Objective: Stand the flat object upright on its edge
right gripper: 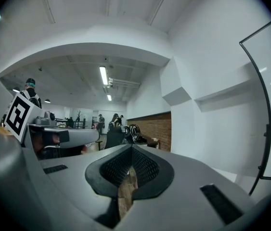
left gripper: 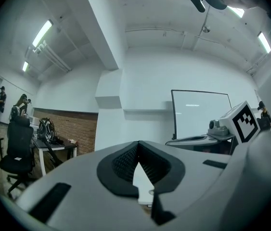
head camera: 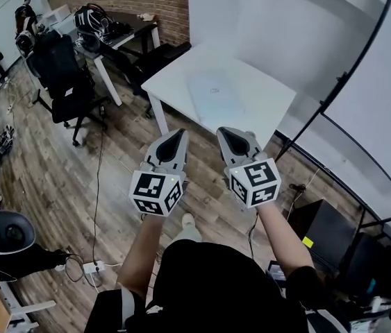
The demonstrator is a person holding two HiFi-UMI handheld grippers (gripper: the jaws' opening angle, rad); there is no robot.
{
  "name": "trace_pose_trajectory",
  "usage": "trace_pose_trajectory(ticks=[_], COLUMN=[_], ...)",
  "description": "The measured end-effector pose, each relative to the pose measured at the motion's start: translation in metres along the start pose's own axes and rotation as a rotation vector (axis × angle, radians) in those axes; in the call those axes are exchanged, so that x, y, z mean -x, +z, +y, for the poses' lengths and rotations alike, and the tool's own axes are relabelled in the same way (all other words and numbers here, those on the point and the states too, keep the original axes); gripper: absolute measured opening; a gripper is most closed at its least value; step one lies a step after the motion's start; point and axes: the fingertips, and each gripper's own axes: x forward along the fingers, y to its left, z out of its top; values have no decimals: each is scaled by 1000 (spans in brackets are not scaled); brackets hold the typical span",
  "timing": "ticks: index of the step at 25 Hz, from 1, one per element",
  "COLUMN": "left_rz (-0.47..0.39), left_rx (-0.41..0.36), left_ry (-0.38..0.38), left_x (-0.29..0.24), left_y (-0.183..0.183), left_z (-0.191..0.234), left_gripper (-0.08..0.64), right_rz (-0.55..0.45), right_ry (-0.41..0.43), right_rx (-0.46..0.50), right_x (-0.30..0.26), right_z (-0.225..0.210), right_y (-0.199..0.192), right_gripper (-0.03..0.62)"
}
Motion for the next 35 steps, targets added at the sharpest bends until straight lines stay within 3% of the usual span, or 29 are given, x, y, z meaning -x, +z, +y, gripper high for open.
trace_pose_trajectory(ticks=[19,35], left_rz=[29,81], left_rx=[40,108], left_ry=[-82,-101], left_x=[-116,-160], left_y=[12,-28], left_z=[139,179], left_gripper=[11,11], right_rz=[31,104], right_ry=[-69,-66], right_rx=[-1,-10], right_x=[-165,-223], right_z=[-51,-74], right_y=[25,-5], right_gripper=[40,40])
